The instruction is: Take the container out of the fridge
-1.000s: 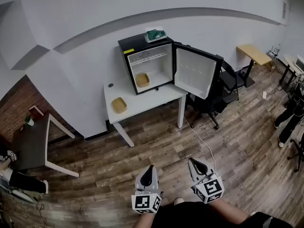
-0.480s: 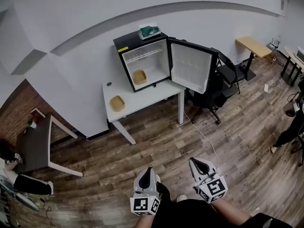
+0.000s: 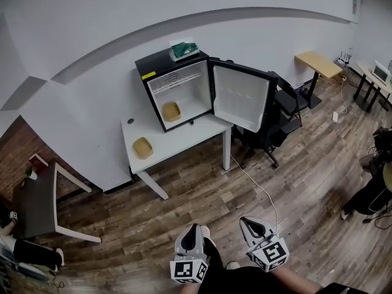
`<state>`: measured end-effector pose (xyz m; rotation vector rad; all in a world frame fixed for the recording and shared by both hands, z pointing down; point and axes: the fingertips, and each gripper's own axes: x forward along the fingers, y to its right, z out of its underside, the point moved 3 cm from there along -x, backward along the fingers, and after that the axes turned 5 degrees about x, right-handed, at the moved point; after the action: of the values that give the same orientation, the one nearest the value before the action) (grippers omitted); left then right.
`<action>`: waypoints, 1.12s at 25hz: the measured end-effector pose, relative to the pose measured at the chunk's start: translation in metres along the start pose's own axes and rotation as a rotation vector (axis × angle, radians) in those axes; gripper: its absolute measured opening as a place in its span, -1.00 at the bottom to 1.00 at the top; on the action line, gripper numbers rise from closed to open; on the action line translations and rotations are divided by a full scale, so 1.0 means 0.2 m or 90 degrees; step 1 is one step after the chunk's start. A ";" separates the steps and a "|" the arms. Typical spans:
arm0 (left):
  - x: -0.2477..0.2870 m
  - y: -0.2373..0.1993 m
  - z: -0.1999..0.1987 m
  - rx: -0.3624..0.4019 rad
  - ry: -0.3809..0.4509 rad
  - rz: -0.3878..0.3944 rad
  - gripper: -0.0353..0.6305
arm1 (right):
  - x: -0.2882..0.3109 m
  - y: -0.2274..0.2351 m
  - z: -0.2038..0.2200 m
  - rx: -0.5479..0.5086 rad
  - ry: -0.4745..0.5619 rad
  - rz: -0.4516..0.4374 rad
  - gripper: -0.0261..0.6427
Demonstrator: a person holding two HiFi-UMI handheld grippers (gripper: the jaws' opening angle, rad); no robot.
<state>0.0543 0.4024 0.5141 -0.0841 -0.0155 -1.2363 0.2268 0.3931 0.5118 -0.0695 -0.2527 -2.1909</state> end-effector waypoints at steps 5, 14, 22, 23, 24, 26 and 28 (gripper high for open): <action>0.20 -0.15 -0.04 -0.002 0.009 0.007 -0.85 | 0.24 0.06 -0.08 -0.009 -0.011 0.009 -0.92; 0.58 -0.65 -0.13 0.000 0.027 -0.007 -0.85 | 0.83 0.14 -0.23 -0.042 -0.065 0.012 -0.92; 0.87 -0.92 -0.18 -0.025 0.024 0.006 -0.85 | 1.20 0.26 -0.36 -0.044 -0.030 0.043 -0.92; 0.91 -0.95 -0.19 -0.025 0.025 0.009 -0.85 | 1.24 0.28 -0.37 -0.044 -0.031 0.044 -0.92; 0.94 -0.98 -0.20 -0.025 0.026 0.011 -0.85 | 1.28 0.28 -0.38 -0.045 -0.031 0.045 -0.92; 1.01 -1.04 -0.23 -0.025 0.029 0.014 -0.85 | 1.36 0.30 -0.41 -0.048 -0.033 0.049 -0.92; 1.07 -1.09 -0.25 -0.026 0.029 0.018 -0.85 | 1.44 0.31 -0.41 -0.048 -0.034 0.050 -0.92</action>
<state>-0.0825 0.1272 0.4887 -0.0917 0.0504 -1.2101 0.1096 0.1127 0.4825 -0.1777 -0.1949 -2.1223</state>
